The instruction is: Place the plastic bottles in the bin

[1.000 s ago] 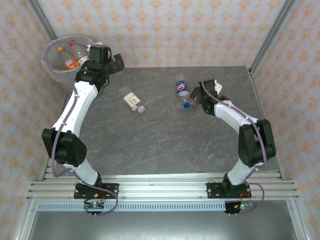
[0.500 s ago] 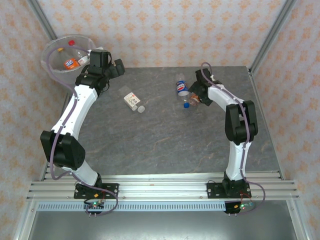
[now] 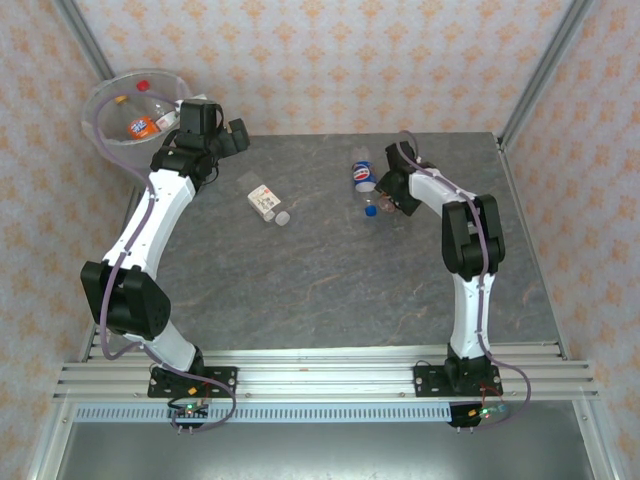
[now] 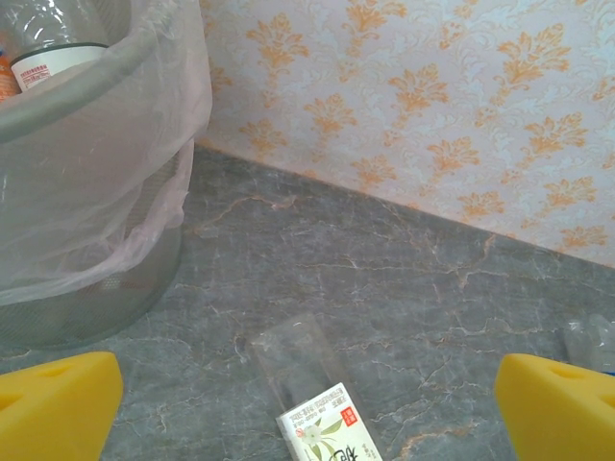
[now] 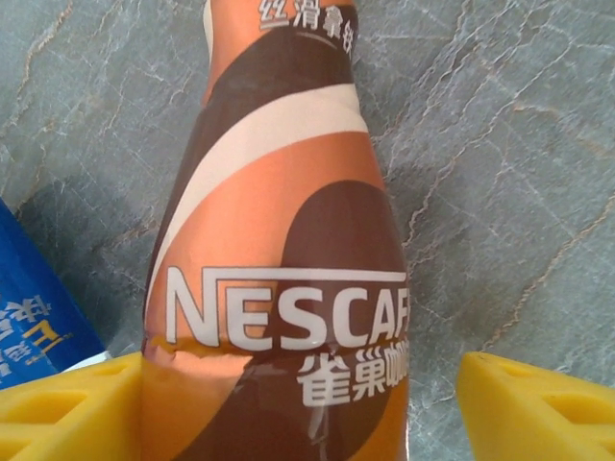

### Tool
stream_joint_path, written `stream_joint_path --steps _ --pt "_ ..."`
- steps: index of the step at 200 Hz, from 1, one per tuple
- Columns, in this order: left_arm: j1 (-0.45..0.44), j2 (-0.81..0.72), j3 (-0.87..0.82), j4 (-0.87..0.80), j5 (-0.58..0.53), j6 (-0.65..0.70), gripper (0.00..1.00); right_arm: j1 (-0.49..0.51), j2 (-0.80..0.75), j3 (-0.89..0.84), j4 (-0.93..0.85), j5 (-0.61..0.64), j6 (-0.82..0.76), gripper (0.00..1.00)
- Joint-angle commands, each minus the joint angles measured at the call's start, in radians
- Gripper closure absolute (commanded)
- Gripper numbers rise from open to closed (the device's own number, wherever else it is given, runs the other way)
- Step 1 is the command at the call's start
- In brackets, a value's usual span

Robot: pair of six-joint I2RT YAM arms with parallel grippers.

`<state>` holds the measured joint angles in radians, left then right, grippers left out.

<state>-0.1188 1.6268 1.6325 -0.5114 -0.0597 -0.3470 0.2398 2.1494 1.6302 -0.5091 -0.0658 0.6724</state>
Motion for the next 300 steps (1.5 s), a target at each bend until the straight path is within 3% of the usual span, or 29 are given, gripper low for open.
stream_joint_path --steps 1,55,96,150,178,233,267,300 --pt "-0.001 0.023 0.006 -0.027 -0.018 0.002 0.00 0.007 0.030 0.033 -0.020 -0.007 0.010 0.24" --pt "-0.001 0.028 0.007 -0.038 -0.018 0.002 0.00 0.008 0.032 0.020 -0.016 0.017 -0.003 0.37" --pt "-0.002 0.028 0.006 -0.038 -0.012 0.000 0.00 0.008 -0.022 -0.041 0.021 0.048 -0.053 0.54" --pt "-0.001 0.030 0.000 -0.038 0.018 0.001 0.00 0.007 -0.138 -0.186 0.123 0.057 -0.094 0.58" --pt "-0.001 0.025 -0.011 -0.018 0.091 0.006 0.00 0.007 -0.244 -0.355 0.296 0.052 -0.117 0.64" --pt "-0.003 0.011 -0.054 0.046 0.256 -0.025 0.00 0.007 -0.441 -0.570 0.482 0.008 -0.194 0.64" --pt "-0.009 0.010 -0.079 0.100 0.387 -0.072 0.00 0.007 -0.580 -0.754 0.730 -0.131 -0.230 0.64" --pt "-0.036 -0.002 -0.116 0.177 0.502 -0.116 0.00 0.009 -0.656 -0.833 0.847 -0.283 -0.239 0.64"
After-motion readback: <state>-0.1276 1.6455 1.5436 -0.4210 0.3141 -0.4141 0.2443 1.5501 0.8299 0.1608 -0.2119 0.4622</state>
